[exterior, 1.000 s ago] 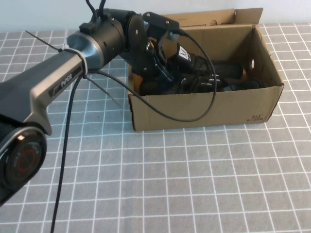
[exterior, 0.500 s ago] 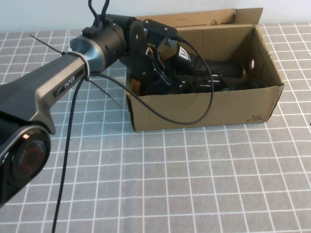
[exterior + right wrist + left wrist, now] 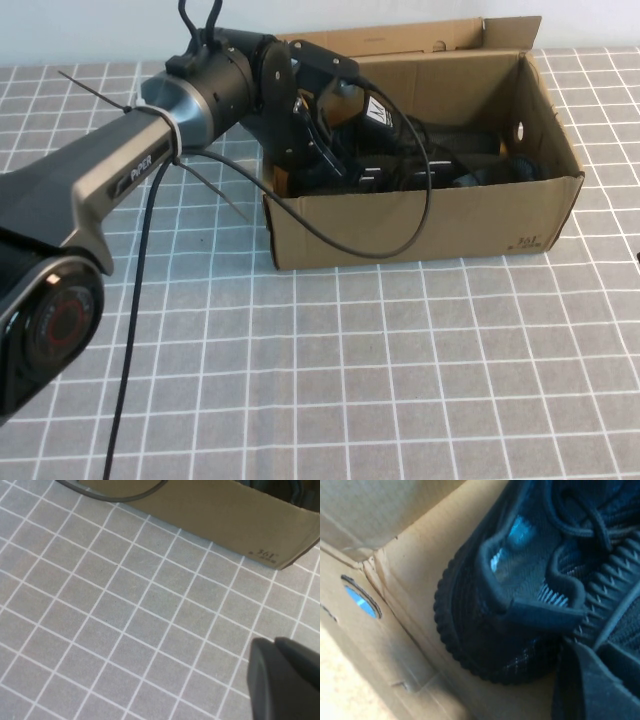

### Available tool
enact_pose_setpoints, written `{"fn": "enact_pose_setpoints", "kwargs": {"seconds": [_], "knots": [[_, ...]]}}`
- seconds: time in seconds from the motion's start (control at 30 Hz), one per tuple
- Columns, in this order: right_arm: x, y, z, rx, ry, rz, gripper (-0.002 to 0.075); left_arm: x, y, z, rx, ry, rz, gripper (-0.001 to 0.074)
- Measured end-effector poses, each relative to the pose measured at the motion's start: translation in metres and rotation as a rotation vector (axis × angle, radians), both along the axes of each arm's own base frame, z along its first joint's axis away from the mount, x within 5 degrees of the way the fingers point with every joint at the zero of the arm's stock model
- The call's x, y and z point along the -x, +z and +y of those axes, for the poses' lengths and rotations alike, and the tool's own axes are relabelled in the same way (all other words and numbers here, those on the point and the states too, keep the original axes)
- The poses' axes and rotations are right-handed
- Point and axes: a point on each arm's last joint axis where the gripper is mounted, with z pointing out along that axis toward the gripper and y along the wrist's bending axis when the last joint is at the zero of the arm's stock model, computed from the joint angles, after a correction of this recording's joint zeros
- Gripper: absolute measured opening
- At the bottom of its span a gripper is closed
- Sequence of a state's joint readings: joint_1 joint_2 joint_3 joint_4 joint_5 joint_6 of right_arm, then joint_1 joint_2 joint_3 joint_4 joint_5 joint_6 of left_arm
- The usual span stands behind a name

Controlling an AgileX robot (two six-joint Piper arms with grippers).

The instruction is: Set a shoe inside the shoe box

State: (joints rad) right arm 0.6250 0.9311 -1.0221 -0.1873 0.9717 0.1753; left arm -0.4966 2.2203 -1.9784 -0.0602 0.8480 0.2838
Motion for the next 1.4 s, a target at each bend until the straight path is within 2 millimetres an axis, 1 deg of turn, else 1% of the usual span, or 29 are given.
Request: {"fn": "enact_pose_setpoints", "kwargs": {"seconds": [0.1, 0.2, 0.27, 0.33, 0.43, 0.57, 0.63, 0.73, 0.9, 0.97, 1.07, 1.4], "knots": [[0.000, 0.000, 0.000, 0.001, 0.004, -0.004, -0.0016, -0.001, 0.004, 0.000, -0.014, -0.021, -0.007, 0.0027], [0.000, 0.000, 0.000, 0.001, 0.004, -0.004, -0.0016, -0.003, 0.014, -0.002, -0.017, -0.027, -0.001, 0.0016], [0.000, 0.000, 0.000, 0.002, 0.005, -0.005, -0.0016, -0.004, 0.029, -0.004, 0.012, -0.030, -0.014, 0.0008], [0.000, 0.000, 0.000, 0.001, 0.005, -0.006, -0.0016, -0.002, 0.047, -0.007, 0.047, -0.051, -0.020, 0.0020], [0.000, 0.000, 0.000, 0.007, 0.013, -0.012, -0.0016, 0.002, 0.064, -0.012, 0.096, -0.097, -0.018, 0.0083], [0.000, 0.000, 0.000, 0.008, 0.015, -0.012, -0.0016, 0.006, 0.071, -0.018, 0.166, -0.121, 0.001, 0.0244], [0.000, 0.000, 0.000, 0.009, 0.016, -0.013, -0.0016, 0.005, 0.068, -0.019, 0.185, -0.099, 0.023, 0.0280], [0.000, 0.000, 0.000, 0.009, 0.016, -0.013, -0.0016, 0.002, 0.056, -0.024, 0.206, -0.054, 0.058, 0.0286], [0.000, 0.000, 0.000, 0.011, 0.017, -0.014, -0.0016, -0.008, 0.028, -0.035, 0.227, -0.028, 0.065, 0.0248], [0.000, 0.000, 0.000, 0.011, 0.017, -0.014, -0.0016, -0.008, 0.017, -0.041, 0.221, -0.034, 0.079, 0.0229], [0.000, 0.000, 0.000, 0.011, 0.017, -0.014, -0.0016, -0.009, 0.006, -0.047, 0.219, -0.038, 0.080, 0.0211], [0.000, -0.001, 0.000, 0.013, 0.018, -0.011, -0.0016, -0.014, -0.004, -0.050, 0.205, -0.037, 0.067, 0.0181]]}}
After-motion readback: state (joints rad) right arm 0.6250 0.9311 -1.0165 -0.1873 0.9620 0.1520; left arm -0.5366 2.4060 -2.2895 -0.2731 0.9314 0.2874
